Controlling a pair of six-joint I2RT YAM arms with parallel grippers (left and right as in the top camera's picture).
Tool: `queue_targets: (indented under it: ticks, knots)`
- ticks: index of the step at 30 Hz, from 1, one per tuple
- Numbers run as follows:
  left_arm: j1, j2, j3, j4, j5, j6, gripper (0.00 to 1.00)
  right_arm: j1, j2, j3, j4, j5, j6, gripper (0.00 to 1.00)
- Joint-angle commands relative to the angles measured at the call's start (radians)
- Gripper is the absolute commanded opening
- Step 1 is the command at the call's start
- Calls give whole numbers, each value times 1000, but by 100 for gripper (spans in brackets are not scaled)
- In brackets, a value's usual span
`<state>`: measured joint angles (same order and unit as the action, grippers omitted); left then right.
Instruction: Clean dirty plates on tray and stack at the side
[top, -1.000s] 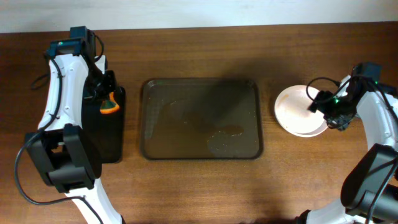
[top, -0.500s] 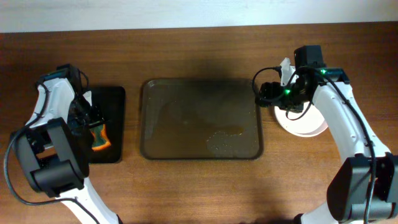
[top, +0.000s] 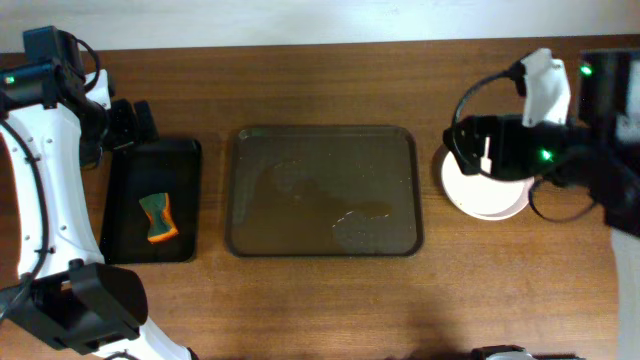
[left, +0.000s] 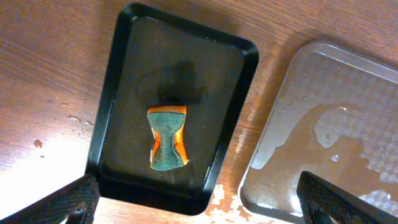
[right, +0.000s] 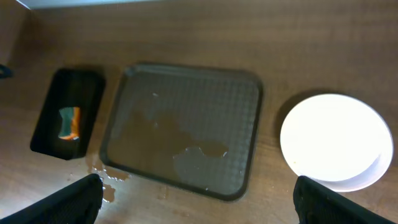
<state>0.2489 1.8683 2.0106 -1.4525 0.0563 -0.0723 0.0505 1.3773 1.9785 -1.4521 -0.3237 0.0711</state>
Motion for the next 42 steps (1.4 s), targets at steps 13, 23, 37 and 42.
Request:
queue_targets:
  ticks: [13,23,37,42]
  knots:
    - [2,5,6,0,15,-13,100,6,-43,6,-156,5,-187,98]
    - [2,5,6,0,14,-13,100,-3,-50,6,-110,-77,-188,98]
    - [2,5,6,0,14,-13,100,-128,-900,-1039,955,55,-201,98]
    - [2,5,6,0,14,-13,100,-128,-1201,-1642,1351,56,-118,99]
